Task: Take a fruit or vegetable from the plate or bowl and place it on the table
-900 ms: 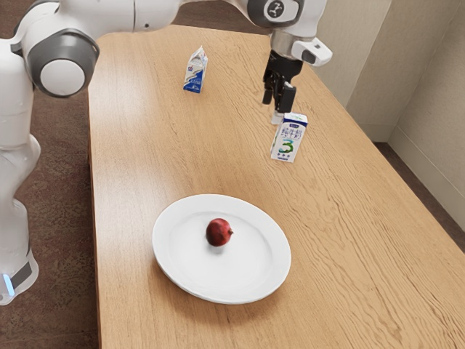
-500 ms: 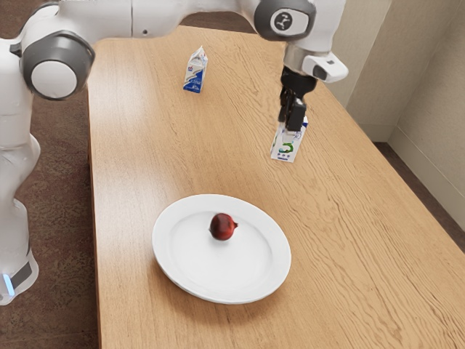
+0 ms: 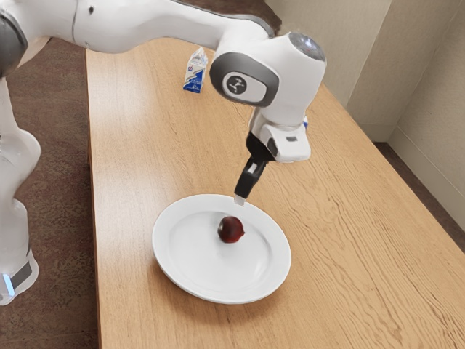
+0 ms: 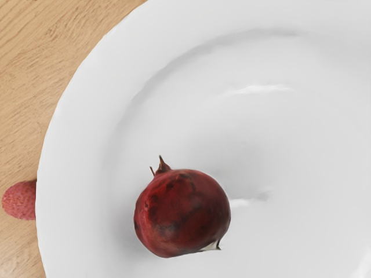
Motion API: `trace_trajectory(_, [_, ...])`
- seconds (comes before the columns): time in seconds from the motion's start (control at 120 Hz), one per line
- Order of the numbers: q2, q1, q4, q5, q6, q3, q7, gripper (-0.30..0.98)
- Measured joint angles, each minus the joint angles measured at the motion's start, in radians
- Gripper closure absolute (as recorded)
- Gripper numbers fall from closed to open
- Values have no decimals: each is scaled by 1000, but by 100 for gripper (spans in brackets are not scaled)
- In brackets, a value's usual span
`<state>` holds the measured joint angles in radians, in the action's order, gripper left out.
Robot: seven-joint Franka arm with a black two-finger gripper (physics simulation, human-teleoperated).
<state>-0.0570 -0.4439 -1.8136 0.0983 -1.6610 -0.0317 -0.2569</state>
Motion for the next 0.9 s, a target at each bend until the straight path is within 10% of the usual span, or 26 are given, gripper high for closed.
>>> trace_trajectory(0.9, [-81,34,-280,-87,-320,-8,-109,0])
